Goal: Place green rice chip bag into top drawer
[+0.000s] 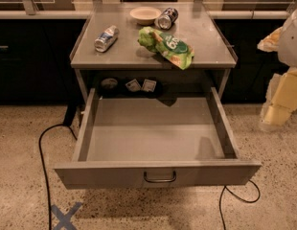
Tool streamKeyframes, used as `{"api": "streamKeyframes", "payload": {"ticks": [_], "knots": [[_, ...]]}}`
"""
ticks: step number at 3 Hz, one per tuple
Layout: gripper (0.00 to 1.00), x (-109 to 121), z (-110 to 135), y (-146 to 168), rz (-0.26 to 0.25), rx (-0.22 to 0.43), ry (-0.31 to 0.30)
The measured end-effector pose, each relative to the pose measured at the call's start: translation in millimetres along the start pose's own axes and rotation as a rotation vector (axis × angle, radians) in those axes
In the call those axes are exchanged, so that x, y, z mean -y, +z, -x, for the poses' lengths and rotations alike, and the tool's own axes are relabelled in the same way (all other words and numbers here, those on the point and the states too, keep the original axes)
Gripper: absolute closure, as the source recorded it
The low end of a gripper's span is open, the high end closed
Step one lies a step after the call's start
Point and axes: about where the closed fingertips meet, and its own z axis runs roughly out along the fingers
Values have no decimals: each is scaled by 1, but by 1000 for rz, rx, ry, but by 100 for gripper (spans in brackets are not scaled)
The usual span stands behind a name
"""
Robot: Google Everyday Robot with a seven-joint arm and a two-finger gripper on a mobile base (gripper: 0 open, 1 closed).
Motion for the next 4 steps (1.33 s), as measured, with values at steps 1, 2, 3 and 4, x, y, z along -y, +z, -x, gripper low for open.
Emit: {"api": "streamKeyframes", "payload": {"ticks": [1,2,3,4], "knots": [[0,0,0,0,0,0,0],[0,2,8,6,-14,9,-22],[0,20,47,36,-44,69,-108],[0,63,81,78,-107,159,-95]]}}
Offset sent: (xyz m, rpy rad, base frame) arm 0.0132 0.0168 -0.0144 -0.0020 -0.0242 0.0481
